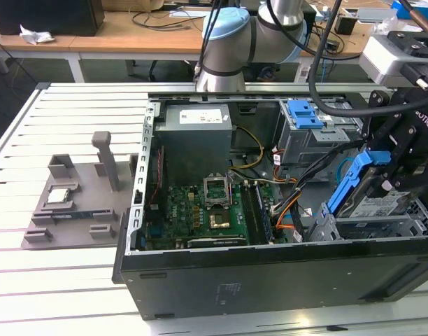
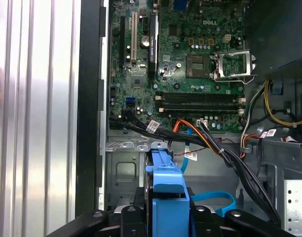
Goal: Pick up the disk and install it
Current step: 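Insert the disk into the insertion slot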
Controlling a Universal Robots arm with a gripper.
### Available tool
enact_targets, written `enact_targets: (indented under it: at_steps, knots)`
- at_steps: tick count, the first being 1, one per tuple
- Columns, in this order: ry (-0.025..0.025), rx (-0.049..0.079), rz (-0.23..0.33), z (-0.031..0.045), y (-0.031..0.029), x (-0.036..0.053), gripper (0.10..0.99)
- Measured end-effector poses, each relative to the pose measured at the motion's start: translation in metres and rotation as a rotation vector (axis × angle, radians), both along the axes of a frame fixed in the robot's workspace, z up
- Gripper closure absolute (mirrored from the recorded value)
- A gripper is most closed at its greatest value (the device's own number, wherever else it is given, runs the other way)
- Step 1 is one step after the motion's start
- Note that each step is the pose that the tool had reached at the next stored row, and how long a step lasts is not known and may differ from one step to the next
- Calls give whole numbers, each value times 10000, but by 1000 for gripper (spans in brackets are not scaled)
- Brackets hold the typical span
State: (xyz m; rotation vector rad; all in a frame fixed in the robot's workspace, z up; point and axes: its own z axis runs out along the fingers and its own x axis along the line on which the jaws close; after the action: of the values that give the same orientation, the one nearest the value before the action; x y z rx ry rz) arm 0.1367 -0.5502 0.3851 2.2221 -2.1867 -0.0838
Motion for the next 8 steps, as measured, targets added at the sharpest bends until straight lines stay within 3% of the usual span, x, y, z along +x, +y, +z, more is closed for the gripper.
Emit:
enact_targets:
  at_steps: [5, 6, 8]
  knots:
    - [0, 3, 0, -2, 0, 0, 706]
    - [-1, 0, 0, -1, 0, 0, 643]
    - [0, 2, 0, -2, 0, 0, 643]
